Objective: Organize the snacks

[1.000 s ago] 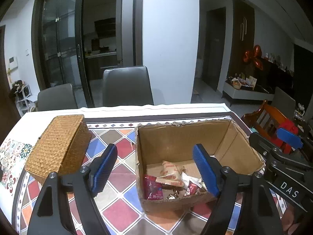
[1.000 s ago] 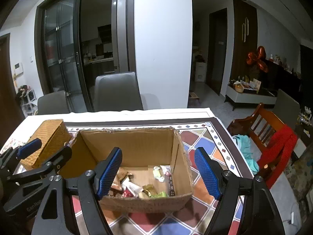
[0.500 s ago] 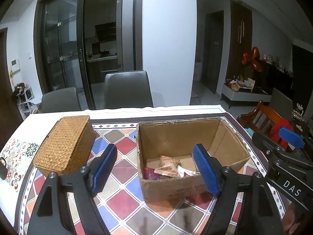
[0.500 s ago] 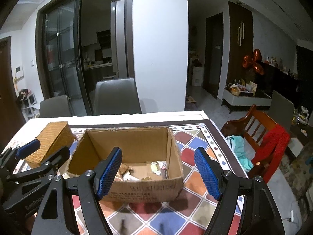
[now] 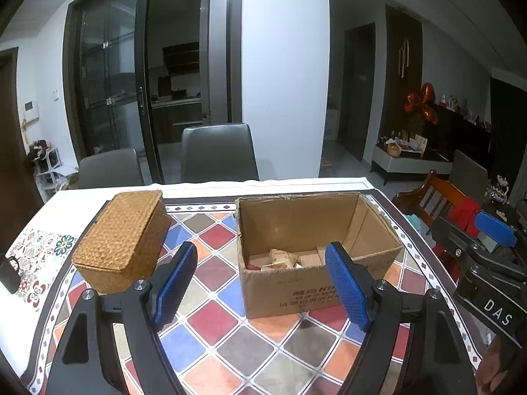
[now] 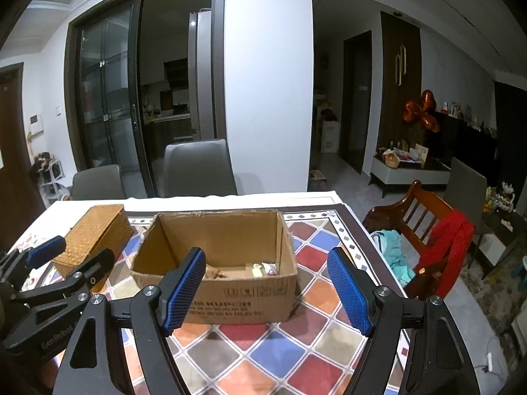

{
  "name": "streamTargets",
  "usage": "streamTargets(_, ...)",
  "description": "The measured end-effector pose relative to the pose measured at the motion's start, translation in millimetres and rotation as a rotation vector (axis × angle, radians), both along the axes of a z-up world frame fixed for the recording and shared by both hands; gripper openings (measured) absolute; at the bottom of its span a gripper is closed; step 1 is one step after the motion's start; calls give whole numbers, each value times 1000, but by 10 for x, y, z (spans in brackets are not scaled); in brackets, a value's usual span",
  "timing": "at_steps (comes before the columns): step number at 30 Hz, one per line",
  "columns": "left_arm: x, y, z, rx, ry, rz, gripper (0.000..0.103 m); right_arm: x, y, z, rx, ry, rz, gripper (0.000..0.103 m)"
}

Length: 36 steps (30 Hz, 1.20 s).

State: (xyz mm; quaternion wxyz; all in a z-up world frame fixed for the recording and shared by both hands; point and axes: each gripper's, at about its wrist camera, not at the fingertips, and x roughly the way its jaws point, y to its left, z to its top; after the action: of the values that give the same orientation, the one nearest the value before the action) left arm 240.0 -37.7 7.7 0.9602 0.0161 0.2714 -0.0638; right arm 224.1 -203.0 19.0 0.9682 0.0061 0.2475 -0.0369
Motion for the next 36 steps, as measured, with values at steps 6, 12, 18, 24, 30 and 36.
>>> streamTargets(6, -164, 32, 23, -3, -8, 1, 80, -159, 5, 13, -5, -11, -2, 77)
streamTargets(12, -347, 89, 30, 6, -22, 2, 80, -359, 41, -3, -1, -18, -6, 77)
streamTargets(18, -555, 120, -7, 4, -22, -4, 80, -567, 55, -30, -4, -20, -12, 77)
streamTargets(24, -776, 157, -47, -4, -24, -5, 82, -765, 60, -44, -8, -20, -19, 77)
streamTargets(30, -959, 216, -67, -10, -32, -3, 85, -935, 54, -82, -8, -17, -20, 81)
streamTargets(36, -1141, 258, -109, -10, -33, -7, 85, -1115, 54, -101, -11, -28, -21, 82)
